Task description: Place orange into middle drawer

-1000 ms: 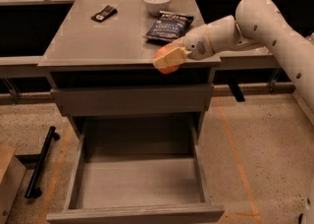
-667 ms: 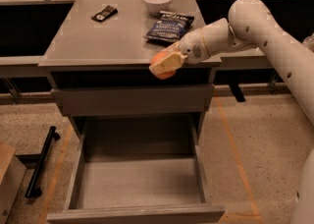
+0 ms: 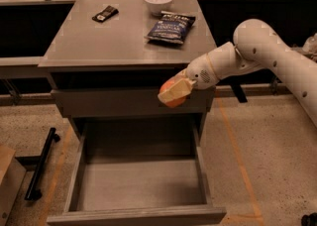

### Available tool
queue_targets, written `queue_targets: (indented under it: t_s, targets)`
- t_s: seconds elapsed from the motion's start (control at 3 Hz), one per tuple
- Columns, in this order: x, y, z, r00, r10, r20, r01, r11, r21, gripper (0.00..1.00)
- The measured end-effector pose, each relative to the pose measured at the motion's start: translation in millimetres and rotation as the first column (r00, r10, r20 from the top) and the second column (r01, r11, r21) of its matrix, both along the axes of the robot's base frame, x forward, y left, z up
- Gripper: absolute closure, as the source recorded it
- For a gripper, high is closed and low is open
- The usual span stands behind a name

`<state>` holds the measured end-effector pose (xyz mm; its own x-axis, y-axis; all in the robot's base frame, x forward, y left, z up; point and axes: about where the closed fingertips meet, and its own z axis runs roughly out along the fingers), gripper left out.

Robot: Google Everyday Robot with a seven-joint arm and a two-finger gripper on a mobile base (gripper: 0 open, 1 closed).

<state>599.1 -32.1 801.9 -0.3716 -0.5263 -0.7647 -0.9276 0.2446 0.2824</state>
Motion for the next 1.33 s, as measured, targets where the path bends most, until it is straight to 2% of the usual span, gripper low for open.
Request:
queue_targets:
  t_s: [0.33,0.67,1.0,1.33]
  targets:
    - [-27.8,-14.3,-37.3,0.9947,-0.034,-0.097,0.031,0.999,-0.035,1.00]
    - [-45.8,-22.4,-83.5,0.9806,-0.078,-0.180,0.073,0.997,-0.034,1.00]
    - [-51.3,-24.4,-136.6,0.9642,-0.125,-0.234,0.132,0.991,0.013,1.00]
    - [-48.7,-24.1,-146.3,0.9608,-0.138,-0.240,0.147,0.989,0.018,1.00]
